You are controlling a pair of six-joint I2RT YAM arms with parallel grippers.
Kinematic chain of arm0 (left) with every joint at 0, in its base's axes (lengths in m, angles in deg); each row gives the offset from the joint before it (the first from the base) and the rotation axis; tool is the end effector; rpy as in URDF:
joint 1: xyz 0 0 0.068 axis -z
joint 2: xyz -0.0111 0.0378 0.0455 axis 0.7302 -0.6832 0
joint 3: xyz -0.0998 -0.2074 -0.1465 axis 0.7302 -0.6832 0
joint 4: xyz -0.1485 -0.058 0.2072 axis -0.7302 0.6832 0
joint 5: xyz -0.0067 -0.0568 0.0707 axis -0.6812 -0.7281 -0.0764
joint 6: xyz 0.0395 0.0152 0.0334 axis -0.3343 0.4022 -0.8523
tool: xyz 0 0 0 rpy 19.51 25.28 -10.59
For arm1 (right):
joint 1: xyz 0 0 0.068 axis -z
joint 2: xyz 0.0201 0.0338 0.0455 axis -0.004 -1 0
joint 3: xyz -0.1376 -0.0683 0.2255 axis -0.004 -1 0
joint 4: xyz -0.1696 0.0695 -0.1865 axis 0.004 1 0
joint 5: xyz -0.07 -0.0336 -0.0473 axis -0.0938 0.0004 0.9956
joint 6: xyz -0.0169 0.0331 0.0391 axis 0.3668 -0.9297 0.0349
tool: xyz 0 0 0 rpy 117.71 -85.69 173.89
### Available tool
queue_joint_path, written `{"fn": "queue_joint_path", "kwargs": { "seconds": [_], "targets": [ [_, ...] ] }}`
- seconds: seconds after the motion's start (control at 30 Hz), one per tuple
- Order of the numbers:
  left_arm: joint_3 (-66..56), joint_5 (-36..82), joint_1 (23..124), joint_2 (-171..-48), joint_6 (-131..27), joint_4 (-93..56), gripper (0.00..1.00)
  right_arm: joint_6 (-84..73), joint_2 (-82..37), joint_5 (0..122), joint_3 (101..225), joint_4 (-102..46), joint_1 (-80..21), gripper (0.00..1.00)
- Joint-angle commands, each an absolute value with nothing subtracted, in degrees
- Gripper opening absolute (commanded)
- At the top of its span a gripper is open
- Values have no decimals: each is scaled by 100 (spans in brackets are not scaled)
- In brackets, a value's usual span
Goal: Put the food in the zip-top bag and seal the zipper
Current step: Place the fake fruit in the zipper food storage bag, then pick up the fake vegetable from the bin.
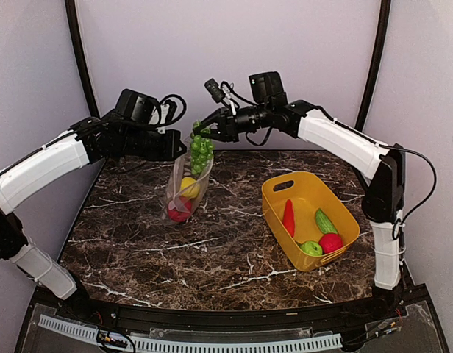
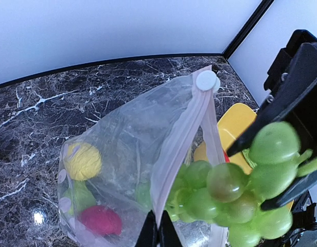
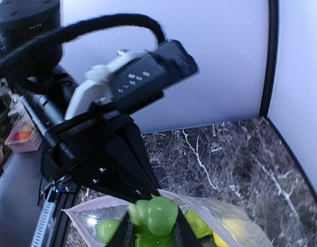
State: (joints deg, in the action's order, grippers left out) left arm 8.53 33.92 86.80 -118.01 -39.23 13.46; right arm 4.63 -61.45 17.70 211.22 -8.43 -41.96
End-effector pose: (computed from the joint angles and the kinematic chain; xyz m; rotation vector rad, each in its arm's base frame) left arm 0.2568 -0.2125 0.3903 0.2672 2.1140 -0.6271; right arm 0.3443 0.3438 0.3902 -1.3002 1.4441 1.2651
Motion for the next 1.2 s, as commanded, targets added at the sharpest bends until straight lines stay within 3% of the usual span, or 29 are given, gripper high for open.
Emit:
{"fn": "queue_joint_path", "kwargs": {
  "seconds": [0.0, 0.1, 0.2, 0.43, 1.0, 1.17],
  "targets": [
    [740, 3469, 8681, -11578, -3863, 1312, 1, 839, -6000, 2383, 20956, -810, -4417, 40],
    [718, 3473, 8681, -11572, -3861, 1311, 1, 848, -5953, 2426, 21047, -736, -4430, 54],
    [672, 3484, 8681, -11563, -3869, 1300, 1, 848, -5864, 2445, 21169, -648, -4442, 59],
    [650, 3532, 8681, -11577, -3885, 1287, 1, 1158, -5160, 2640, 20941, -333, -4416, 59],
    [653, 3617, 8681, -11545, -3998, 1300, 1, 1944, -2132, 4544, 16412, 479, -3058, 57],
    [653, 3600, 8681, -11585, -3970, 1269, 1, 774, -1828, 4926, 15309, 80, -2730, 46]
  ]
}}
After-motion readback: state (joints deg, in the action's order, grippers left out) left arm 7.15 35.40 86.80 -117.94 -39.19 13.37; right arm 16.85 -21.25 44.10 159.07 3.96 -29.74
